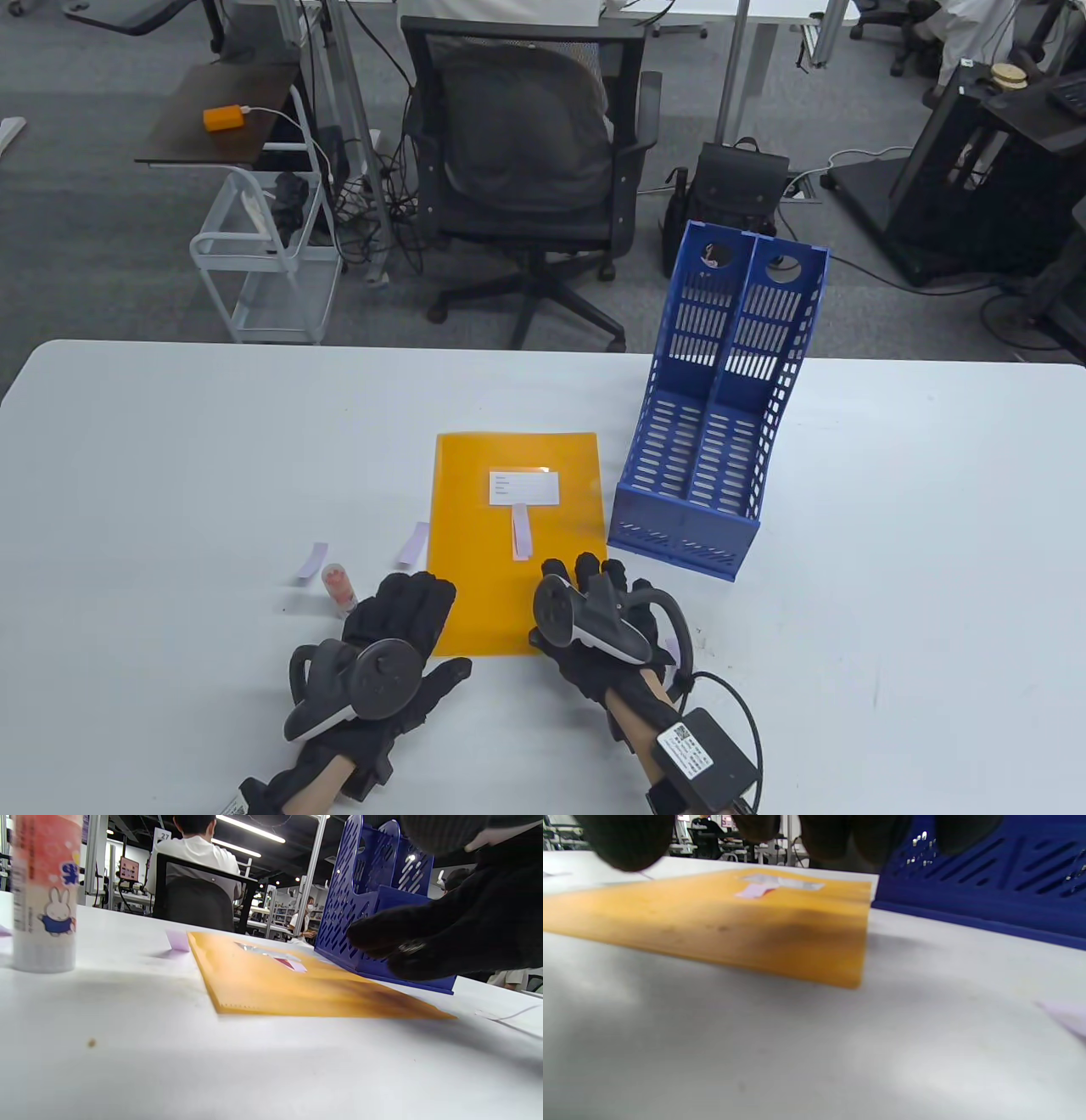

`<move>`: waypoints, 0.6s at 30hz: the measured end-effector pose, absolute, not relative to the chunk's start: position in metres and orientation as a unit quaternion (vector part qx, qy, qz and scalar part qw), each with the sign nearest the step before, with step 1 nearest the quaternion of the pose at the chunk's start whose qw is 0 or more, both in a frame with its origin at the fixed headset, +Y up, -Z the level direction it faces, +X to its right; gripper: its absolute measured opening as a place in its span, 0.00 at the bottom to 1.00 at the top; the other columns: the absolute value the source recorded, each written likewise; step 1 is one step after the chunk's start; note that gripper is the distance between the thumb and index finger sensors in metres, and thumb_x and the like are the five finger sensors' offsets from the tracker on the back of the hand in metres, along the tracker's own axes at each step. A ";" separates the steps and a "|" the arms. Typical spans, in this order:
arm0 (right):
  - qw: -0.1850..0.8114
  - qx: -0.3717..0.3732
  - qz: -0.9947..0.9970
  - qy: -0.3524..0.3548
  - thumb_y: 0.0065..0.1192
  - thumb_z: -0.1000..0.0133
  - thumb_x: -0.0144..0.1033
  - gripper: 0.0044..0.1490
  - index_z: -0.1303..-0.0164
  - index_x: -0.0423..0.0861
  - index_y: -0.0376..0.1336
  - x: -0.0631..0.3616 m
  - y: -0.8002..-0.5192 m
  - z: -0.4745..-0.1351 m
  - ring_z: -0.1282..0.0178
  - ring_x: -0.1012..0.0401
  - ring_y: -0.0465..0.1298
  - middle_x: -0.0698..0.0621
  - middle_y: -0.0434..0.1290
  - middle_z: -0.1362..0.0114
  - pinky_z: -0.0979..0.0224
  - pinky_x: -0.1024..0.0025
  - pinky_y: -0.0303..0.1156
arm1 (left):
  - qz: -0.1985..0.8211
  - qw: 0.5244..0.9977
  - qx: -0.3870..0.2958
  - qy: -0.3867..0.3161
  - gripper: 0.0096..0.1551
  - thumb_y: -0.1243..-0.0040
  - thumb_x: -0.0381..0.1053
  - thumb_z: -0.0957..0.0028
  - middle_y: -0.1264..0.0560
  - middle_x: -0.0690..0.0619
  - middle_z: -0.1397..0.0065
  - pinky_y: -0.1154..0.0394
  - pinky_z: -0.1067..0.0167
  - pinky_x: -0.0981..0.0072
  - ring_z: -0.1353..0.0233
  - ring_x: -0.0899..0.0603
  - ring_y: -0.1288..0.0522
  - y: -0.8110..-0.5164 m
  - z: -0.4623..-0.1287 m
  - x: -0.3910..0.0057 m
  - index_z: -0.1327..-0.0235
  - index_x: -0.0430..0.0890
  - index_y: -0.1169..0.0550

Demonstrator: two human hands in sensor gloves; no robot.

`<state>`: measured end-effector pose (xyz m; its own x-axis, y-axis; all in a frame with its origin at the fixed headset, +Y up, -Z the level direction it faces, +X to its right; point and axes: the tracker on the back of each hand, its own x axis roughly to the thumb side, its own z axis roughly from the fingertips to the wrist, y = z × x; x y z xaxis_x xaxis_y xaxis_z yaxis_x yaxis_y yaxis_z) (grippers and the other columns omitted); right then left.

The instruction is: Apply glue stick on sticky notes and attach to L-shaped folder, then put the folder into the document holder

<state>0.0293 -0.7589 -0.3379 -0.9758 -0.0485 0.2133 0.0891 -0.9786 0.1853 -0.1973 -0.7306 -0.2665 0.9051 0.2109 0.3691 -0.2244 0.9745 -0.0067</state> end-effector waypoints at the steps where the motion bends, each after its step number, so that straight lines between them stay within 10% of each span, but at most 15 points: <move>1: 0.040 -0.100 -0.989 -0.101 0.51 0.48 0.65 0.54 0.16 0.52 0.42 0.026 -0.761 -0.341 0.19 0.39 0.53 0.38 0.49 0.15 0.27 0.31 0.54 | 0.112 0.976 0.022 -0.186 0.51 0.48 0.70 0.50 0.51 0.48 0.14 0.51 0.24 0.35 0.16 0.37 0.56 -0.729 -0.266 -0.199 0.20 0.53 0.52; 18: 0.039 -0.145 -0.979 -0.138 0.52 0.46 0.61 0.49 0.18 0.50 0.49 0.014 -0.781 -0.319 0.21 0.39 0.56 0.37 0.52 0.17 0.27 0.33 0.56 | 0.177 0.969 0.086 -0.152 0.49 0.47 0.70 0.50 0.49 0.47 0.14 0.52 0.24 0.34 0.16 0.37 0.54 -0.705 -0.261 -0.237 0.20 0.52 0.50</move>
